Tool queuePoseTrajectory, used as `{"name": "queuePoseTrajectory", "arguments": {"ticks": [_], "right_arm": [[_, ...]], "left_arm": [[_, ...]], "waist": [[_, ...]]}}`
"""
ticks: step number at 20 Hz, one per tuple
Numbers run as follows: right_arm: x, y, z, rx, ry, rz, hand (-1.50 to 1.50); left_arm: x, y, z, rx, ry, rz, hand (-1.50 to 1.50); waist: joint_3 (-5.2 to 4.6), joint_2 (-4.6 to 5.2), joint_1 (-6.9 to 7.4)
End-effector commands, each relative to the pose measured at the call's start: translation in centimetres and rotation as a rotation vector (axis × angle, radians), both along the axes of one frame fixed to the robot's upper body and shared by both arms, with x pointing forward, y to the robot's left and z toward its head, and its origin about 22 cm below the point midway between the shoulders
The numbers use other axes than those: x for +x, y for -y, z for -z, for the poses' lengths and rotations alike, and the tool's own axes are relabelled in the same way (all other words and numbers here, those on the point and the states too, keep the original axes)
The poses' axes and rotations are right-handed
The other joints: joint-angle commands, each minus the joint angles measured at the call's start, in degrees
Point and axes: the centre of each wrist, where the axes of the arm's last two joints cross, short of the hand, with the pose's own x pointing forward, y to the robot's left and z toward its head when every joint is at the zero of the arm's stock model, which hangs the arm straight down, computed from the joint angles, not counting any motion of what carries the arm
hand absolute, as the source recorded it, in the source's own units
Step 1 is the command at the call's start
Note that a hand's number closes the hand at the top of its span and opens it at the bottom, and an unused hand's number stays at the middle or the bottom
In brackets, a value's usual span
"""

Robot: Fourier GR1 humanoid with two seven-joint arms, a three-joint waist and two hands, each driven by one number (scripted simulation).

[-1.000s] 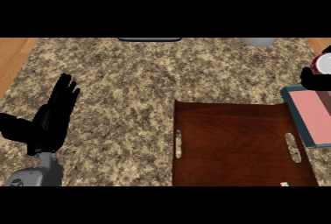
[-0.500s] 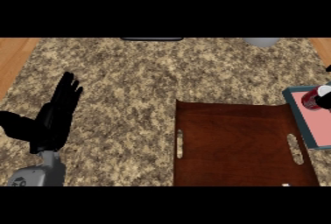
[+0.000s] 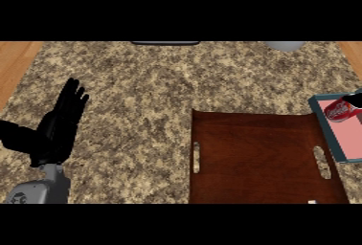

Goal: Pick the can from the tray and place it in the cardboard box

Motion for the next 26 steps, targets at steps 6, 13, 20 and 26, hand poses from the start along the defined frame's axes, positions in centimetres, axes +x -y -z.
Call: {"name": "queuePoseTrajectory", "arguments": {"ticks": [6,13,20,26], "right_arm": [[-0.6,1.6,-1.2,0.35,0.403,-0.044,-1.5],[-3.1,4.9,-3.0,0.695,0.628,-0.076,-1.5],[-7.6,9.4,-3.5,0.722,0.713,-0.021,-1.5],[-12.6,12.6,-0.9,0.701,0.769,-0.038,-1.5]], "left_arm": [[-1.1,-0.3,-0.3,-0.011,0.006,-0.024,0.0],[-1.0,-1.1,-0.9,-0.002,-0.005,-0.035,0.0],[0.4,0.3,-0.7,0.002,0.003,-0.002,0.0],[-1.4,-1.8,-0.7,0.02,-0.01,-0.011,0.0]], "waist": [[-0.02,-0.39,-0.57],[-0.06,-0.59,-1.48],[-0.11,-0.29,-1.11],[-0.1,-0.3,-0.9]]}}
